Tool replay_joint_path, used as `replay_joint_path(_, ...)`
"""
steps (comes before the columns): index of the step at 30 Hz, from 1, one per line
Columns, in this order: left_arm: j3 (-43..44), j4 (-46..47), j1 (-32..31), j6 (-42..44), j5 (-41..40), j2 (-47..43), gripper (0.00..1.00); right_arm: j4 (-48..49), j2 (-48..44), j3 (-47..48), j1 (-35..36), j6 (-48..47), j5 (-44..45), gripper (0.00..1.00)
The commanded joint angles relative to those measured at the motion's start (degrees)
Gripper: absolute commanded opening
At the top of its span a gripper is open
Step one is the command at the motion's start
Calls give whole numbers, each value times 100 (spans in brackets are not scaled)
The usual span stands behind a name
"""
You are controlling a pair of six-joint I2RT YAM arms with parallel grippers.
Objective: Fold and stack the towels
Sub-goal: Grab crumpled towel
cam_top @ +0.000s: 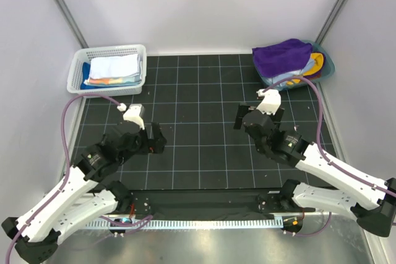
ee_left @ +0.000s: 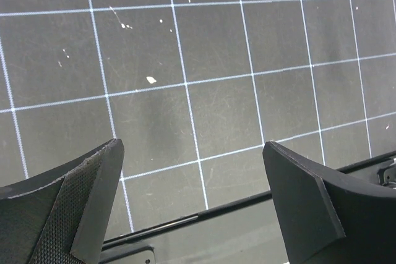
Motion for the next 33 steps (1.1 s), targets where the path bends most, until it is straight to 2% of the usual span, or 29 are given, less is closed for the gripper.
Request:
replay_joint_path(1,28,152,3,112,215,35,100,206,40,70,0,-49,119,100)
replay_joint_path(7,2,196,3,121,268,-9,100,12,672,675,-52,-259,146,100)
replay_joint_path(11,2,179,3,121,241,-61,100,3,1568,1492,-867,-690,-687,100)
replay_joint_path(13,-7,170,3,112,224,-70,100,196,2146,1914,-1711,-848,-1388,100)
replay_joint_path(18,-7,161,12,103,118,-150,100,293,3545,3432,-3038,-1025,-1603,100)
replay_joint_path(27,2,135,12,77,31,-176,99,381,5706,5315,-4147,-797,-1569,94)
replay_joint_path(33,2,117,12,68,-14,-159,100,671,6403,5616,-4464,-533,-1665,92)
